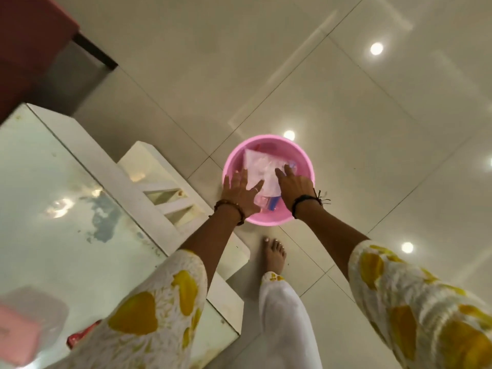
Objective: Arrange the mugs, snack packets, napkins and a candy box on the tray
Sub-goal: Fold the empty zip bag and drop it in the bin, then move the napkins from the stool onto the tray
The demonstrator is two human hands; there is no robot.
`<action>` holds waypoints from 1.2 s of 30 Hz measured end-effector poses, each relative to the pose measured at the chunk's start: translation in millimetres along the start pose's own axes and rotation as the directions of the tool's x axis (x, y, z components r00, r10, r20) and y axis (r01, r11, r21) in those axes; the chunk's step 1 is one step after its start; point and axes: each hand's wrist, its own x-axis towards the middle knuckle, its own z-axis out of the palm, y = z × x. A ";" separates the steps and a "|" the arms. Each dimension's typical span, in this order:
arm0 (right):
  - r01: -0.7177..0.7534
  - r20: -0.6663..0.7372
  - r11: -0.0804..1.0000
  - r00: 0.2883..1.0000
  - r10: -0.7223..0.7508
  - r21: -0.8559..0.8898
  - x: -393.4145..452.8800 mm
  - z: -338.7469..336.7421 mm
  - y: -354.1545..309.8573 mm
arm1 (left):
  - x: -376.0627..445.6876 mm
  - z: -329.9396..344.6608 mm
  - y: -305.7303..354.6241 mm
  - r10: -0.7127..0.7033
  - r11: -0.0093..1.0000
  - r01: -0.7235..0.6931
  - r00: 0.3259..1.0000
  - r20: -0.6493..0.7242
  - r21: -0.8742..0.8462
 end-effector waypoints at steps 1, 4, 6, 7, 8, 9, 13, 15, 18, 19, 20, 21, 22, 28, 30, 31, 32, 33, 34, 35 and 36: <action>0.010 -0.044 0.999 0.999 -0.008 0.036 -5.3 -5.2 -7.4 | -9.0 -4.3 2.6 -0.009 0.997 0.008 1.000 -0.012 -0.080; 0.064 -0.197 0.991 0.980 -0.040 0.119 -36.8 -25.0 -38.3 | -55.3 -17.8 10.0 -0.121 0.899 0.004 0.964 -0.238 -0.438; 0.116 -0.260 0.977 0.963 -0.067 0.180 -68.7 -40.5 -62.1 | -95.7 -23.3 11.1 -0.252 0.821 -0.018 0.886 -0.389 -0.571; 0.144 -0.284 0.970 0.955 -0.085 0.196 -86.0 -48.1 -76.4 | -118.6 -22.7 8.0 -0.305 0.798 -0.026 0.844 -0.442 -0.601; 0.170 -0.312 0.966 0.945 -0.102 0.197 -103.4 -55.6 -92.1 | -141.8 -18.8 3.0 -0.350 0.779 -0.032 0.806 -0.477 -0.626; 0.197 -0.352 0.962 0.928 -0.121 0.188 -120.9 -62.9 -108.4 | -165.4 -13.6 -3.2 -0.396 0.755 -0.035 0.772 -0.498 -0.655; 0.358 -0.504 0.920 0.830 -0.237 0.158 -189.9 -77.6 -187.9 | -262.9 24.2 -39.7 -0.539 0.677 -0.069 0.631 -0.557 -0.733; 0.448 -0.539 0.884 0.781 -0.316 0.131 -224.5 -74.9 -234.0 | -312.3 51.4 -61.3 -0.616 0.615 -0.103 0.557 -0.558 -0.782; 0.562 -0.508 0.813 0.749 -0.425 0.148 -286.0 -53.3 -318.0 | -398.3 113.3 -99.8 -0.762 0.476 -0.140 0.428 -0.487 -0.868; 0.593 -0.482 0.790 0.744 -0.463 0.157 -307.3 -43.9 -346.7 | -427.4 137.0 -112.3 -0.805 0.434 -0.143 0.382 -0.454 -0.890; 0.616 -0.450 0.772 0.740 -0.499 0.157 -324.9 -35.4 -369.6 | -451.4 157.6 -121.0 -0.838 0.399 -0.141 0.346 -0.423 -0.906; 0.647 -0.412 0.748 0.728 -0.549 0.147 -345.3 -23.5 -397.1 | -479.9 183.4 -131.8 -0.868 0.367 -0.128 0.310 -0.389 -0.921; 0.681 -0.376 0.720 0.706 -0.600 0.130 -364.9 -11.5 -424.2 | -507.4 209.1 -142.4 -0.891 0.342 -0.111 0.279 -0.360 -0.933; 0.838 -0.255 0.541 0.540 -0.802 0.072 -439.8 60.6 -568.2 | -622.1 341.4 -205.7 -0.973 0.185 -0.030 0.134 -0.187 -0.982; 0.867 -0.213 0.495 0.493 -0.843 0.050 -450.8 79.6 -608.2 | -641.8 372.9 -225.1 -0.990 0.091 -0.032 0.106 -0.094 -0.995; 0.880 -0.196 0.474 0.472 -0.860 0.037 -455.0 89.5 -628.1 | -649.2 387.1 -235.7 -0.993 0.059 -0.030 0.098 -0.062 -0.998; 0.889 -0.183 0.457 0.454 -0.872 0.027 -458.2 98.7 -647.0 | -655.0 398.9 -246.5 -0.995 0.038 -0.025 0.093 -0.040 -0.999; 0.895 -0.172 0.445 0.442 -0.880 0.022 -460.2 105.9 -664.8 | -660.1 407.9 -257.3 -0.996 0.030 -0.026 0.083 -0.032 -0.999; 0.898 -0.161 0.440 0.437 -0.885 0.017 -461.4 111.9 -681.6 | -665.0 415.6 -268.5 -0.997 0.032 -0.030 0.071 -0.034 -0.999; 0.897 -0.144 0.442 0.439 -0.887 0.010 -461.7 116.2 -694.6 | -668.5 420.7 -277.3 -0.997 0.034 -0.038 0.070 -0.036 -0.999; 0.895 -0.120 0.445 0.443 -0.889 0.005 -461.0 120.6 -709.9 | -672.6 426.5 -289.8 -0.997 0.029 -0.051 0.076 -0.033 -0.998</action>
